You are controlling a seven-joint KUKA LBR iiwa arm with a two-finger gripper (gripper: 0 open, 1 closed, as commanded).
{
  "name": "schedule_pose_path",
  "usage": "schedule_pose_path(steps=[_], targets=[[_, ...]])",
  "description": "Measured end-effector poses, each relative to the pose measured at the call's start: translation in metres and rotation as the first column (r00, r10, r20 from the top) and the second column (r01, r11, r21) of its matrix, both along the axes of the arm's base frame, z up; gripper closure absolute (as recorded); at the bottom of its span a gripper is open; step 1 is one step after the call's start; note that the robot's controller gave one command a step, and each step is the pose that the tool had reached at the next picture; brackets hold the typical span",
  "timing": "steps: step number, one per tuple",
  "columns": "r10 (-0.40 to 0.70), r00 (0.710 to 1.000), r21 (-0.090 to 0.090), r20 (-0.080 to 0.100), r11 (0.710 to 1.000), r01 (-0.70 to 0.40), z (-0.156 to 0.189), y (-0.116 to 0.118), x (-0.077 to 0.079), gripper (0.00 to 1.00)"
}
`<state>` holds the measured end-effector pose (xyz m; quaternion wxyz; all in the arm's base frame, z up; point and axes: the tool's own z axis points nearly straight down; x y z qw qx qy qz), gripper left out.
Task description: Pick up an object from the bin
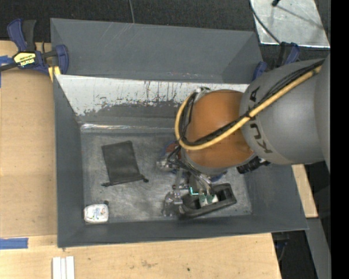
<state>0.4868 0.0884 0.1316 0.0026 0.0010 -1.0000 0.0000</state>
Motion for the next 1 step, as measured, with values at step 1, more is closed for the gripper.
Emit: schedule_pose_path(steps=[1], targets=[[-0.102,0.995,0.003,0.009,0.995,0.102,-0.0289,0.0703,0.0361,0.0]])
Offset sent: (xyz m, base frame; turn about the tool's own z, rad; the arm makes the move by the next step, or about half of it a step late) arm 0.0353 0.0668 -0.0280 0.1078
